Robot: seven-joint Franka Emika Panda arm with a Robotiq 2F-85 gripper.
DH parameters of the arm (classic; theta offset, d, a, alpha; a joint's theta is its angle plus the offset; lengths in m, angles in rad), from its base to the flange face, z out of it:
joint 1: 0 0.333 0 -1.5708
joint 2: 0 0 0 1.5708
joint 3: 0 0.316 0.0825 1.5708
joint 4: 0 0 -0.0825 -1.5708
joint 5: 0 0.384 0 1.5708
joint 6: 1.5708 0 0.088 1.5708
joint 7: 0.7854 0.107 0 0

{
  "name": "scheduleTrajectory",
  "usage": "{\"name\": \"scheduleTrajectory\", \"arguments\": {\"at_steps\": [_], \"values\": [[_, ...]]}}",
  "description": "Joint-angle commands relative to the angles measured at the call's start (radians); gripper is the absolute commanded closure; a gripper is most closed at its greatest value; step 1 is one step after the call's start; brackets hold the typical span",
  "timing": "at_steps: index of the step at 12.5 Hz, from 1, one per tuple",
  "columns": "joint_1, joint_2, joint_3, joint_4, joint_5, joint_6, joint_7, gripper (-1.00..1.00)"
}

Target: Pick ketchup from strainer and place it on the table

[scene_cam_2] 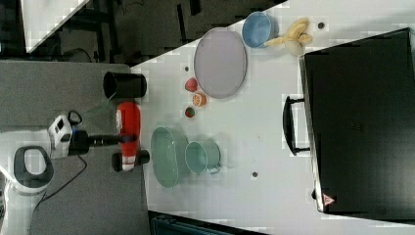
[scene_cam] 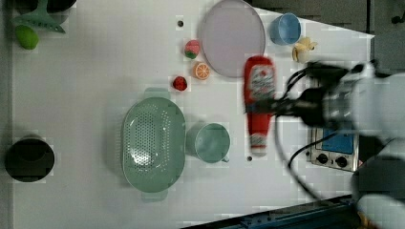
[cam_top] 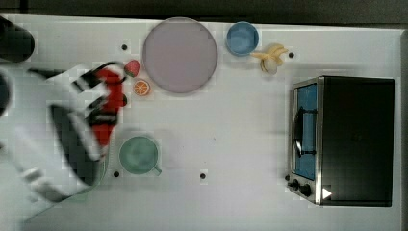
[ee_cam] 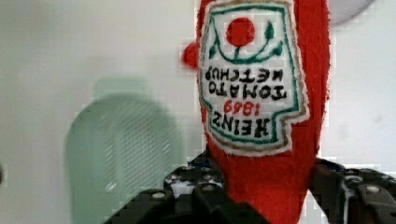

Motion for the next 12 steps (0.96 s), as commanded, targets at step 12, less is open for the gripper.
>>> {"name": "scheduleTrajectory", "arguments": {"at_steps": [12], "values": [[-0.133, -0.005, -0.406, -0.252, 0.000, 0.249, -0.367, -0.13]]}}
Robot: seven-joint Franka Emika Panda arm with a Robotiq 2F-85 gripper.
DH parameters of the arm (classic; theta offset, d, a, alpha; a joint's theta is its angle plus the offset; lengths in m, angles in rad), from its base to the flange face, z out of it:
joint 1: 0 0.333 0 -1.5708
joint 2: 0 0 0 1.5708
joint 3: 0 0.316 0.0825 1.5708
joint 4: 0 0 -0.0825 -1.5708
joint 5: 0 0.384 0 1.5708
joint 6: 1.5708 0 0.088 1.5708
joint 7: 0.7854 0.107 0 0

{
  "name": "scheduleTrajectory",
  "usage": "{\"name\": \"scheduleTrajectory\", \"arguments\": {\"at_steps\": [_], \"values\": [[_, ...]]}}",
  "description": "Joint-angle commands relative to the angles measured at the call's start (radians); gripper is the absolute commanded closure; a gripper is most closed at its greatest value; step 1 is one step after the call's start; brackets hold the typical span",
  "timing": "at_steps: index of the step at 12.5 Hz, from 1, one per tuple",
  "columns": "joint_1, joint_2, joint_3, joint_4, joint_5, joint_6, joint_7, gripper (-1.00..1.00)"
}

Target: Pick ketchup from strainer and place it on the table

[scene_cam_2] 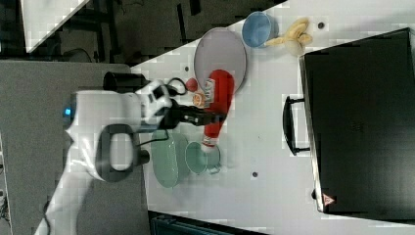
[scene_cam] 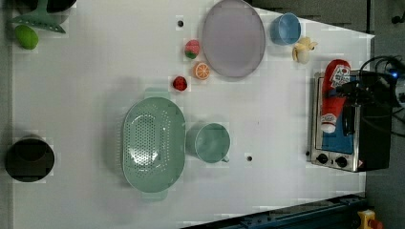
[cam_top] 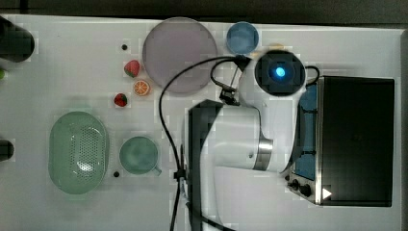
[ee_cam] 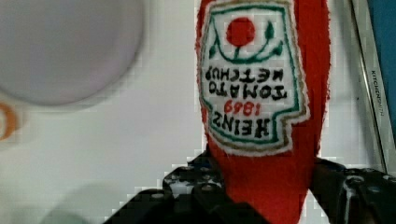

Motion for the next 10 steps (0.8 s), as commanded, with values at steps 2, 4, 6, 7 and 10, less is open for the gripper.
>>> {"name": "scheduleTrajectory", "arguments": {"at_steps": [2, 4, 6, 7, 10], "values": [[0.042, 0.001, 0.022, -0.172, 0.007, 0.203, -0.050, -0.13], [0.043, 0.042, 0.022, -0.224, 0.007, 0.308, -0.038, -0.13], [0.044, 0.101, 0.022, -0.243, 0.007, 0.376, -0.031, -0.13], [0.044, 0.136, 0.022, -0.243, 0.007, 0.393, -0.031, -0.13], [0.043, 0.222, 0.016, -0.242, 0.006, 0.426, -0.031, -0.13]]}}
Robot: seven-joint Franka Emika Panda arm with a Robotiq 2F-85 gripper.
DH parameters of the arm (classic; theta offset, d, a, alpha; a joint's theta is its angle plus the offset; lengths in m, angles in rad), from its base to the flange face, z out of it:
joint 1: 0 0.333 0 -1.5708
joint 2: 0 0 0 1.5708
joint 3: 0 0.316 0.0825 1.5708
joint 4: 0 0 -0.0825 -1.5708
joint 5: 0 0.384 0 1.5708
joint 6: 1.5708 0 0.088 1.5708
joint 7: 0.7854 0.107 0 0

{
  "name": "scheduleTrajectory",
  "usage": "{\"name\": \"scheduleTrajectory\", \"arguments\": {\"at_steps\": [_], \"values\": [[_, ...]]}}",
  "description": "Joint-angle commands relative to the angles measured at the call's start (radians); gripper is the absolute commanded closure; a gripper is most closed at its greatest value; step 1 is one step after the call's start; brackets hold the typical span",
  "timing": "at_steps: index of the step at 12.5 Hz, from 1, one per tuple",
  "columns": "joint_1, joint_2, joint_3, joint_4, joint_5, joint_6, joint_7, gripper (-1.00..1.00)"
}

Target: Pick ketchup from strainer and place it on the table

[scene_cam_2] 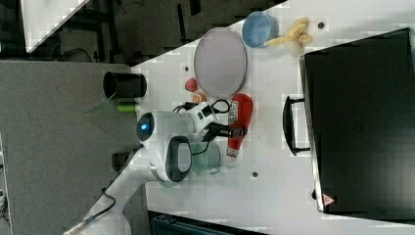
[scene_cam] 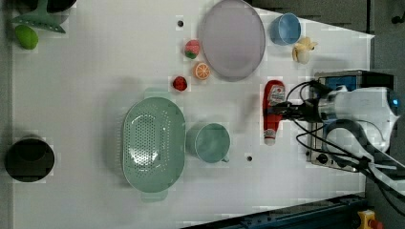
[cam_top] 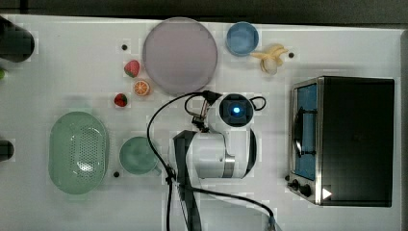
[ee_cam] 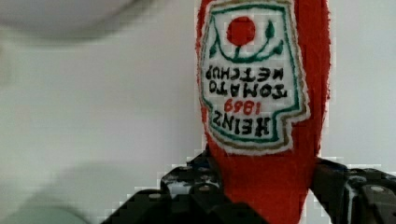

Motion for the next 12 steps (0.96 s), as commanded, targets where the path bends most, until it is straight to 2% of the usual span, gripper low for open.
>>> {"name": "scheduleTrajectory", "arguments": {"at_steps": [1, 2, 6, 9, 12], "values": [[-0.006, 0.020, -0.020, 0.011, 0.003, 0.041, -0.030, -0.13], [-0.006, 0.034, -0.026, 0.010, 0.002, 0.041, -0.029, -0.19], [-0.006, 0.029, -0.030, 0.016, 0.002, 0.035, -0.028, -0.99], [-0.005, -0.058, -0.016, 0.069, 0.004, 0.014, -0.028, -1.00], [-0.005, -0.172, -0.001, 0.178, 0.004, -0.110, 0.000, -1.00]]}}
